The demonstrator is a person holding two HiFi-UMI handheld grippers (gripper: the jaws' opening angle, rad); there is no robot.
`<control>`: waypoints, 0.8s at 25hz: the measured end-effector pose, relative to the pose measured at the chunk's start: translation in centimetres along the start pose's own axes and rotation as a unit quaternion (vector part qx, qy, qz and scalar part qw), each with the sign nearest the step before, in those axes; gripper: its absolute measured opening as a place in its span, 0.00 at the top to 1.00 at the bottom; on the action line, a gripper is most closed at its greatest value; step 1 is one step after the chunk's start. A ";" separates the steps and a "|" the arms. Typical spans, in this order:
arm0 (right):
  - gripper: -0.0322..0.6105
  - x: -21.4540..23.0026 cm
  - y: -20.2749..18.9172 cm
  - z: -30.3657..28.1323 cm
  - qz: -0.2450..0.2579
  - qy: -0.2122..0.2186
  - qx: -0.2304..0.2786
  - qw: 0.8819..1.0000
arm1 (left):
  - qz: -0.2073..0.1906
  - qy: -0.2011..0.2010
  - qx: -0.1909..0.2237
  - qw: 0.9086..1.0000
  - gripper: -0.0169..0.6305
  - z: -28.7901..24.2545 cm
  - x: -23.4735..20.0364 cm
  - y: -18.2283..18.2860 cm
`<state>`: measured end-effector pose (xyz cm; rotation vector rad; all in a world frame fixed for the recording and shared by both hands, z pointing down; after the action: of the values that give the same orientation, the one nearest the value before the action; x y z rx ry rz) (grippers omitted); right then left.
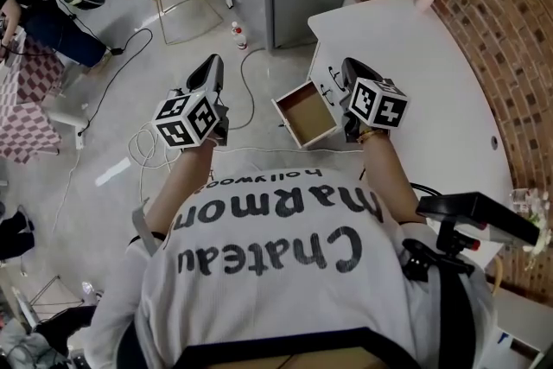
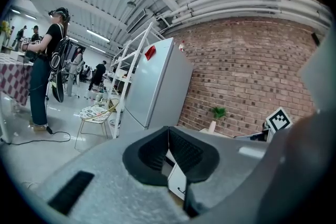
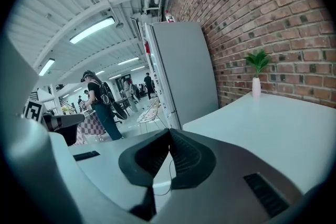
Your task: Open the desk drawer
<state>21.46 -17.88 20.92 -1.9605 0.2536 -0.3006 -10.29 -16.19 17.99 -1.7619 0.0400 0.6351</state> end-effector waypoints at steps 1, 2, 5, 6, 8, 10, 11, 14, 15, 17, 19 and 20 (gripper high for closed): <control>0.93 0.1 0.0 -0.2 0.001 -0.001 -0.003 1.000 | 0.002 0.002 0.000 1.000 0.95 0.0 -0.2 -0.1; 0.93 0.1 0.0 -0.4 0.003 -0.002 -0.007 1.000 | 0.005 0.005 0.000 1.000 0.95 0.0 -0.5 -0.1; 0.93 0.1 0.0 -0.9 0.007 -0.002 -0.011 1.000 | 0.011 0.012 0.002 1.000 0.95 0.1 -1.1 -0.2; 0.93 0.1 0.0 -1.1 0.008 -0.001 -0.012 1.000 | 0.012 0.013 0.003 1.000 0.95 0.0 -1.2 -0.1; 0.93 0.1 0.0 -1.3 0.008 0.001 -0.013 1.000 | 0.013 0.016 0.004 1.000 0.95 -0.2 -1.3 0.0; 0.93 0.4 -0.2 -1.4 0.009 0.002 -0.016 1.000 | 0.013 0.018 0.005 1.000 0.95 -0.3 -1.2 -0.1; 0.93 0.5 -0.3 -1.4 0.009 0.002 -0.018 1.000 | 0.013 0.018 0.005 1.000 0.95 -0.4 -1.2 -0.1; 0.93 0.9 -0.7 -1.6 0.007 0.002 -0.022 1.000 | 0.013 0.020 0.002 1.000 0.95 -0.6 -1.0 -0.3; 0.93 1.0 -0.7 -1.7 0.007 0.002 -0.024 1.000 | 0.013 0.020 0.001 1.000 0.95 -0.7 -1.0 -0.3; 0.93 1.2 -0.7 -1.9 0.006 0.000 -0.026 1.000 | 0.013 0.020 0.001 1.000 0.95 -0.9 -1.0 -0.2; 0.93 1.4 -0.7 -2.1 0.006 0.001 -0.026 1.000 | 0.014 0.021 0.004 1.000 0.95 -1.1 -1.1 -0.1; 0.93 1.4 -0.7 -2.2 0.006 0.001 -0.026 1.000 | 0.015 0.022 0.005 1.000 0.95 -1.2 -1.1 0.0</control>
<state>22.15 -19.93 22.47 -2.0098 0.2781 -0.2906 -10.72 -17.60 18.64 -1.7679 0.0996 0.6163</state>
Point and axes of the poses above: the fingertips, and each gripper's own axes: z backward along the fingers, x to its right, y out of its top, the point moved 4 cm from there along z, backward along the fingers, and after that the axes turned 9 degrees about z, right-handed, at the moved point
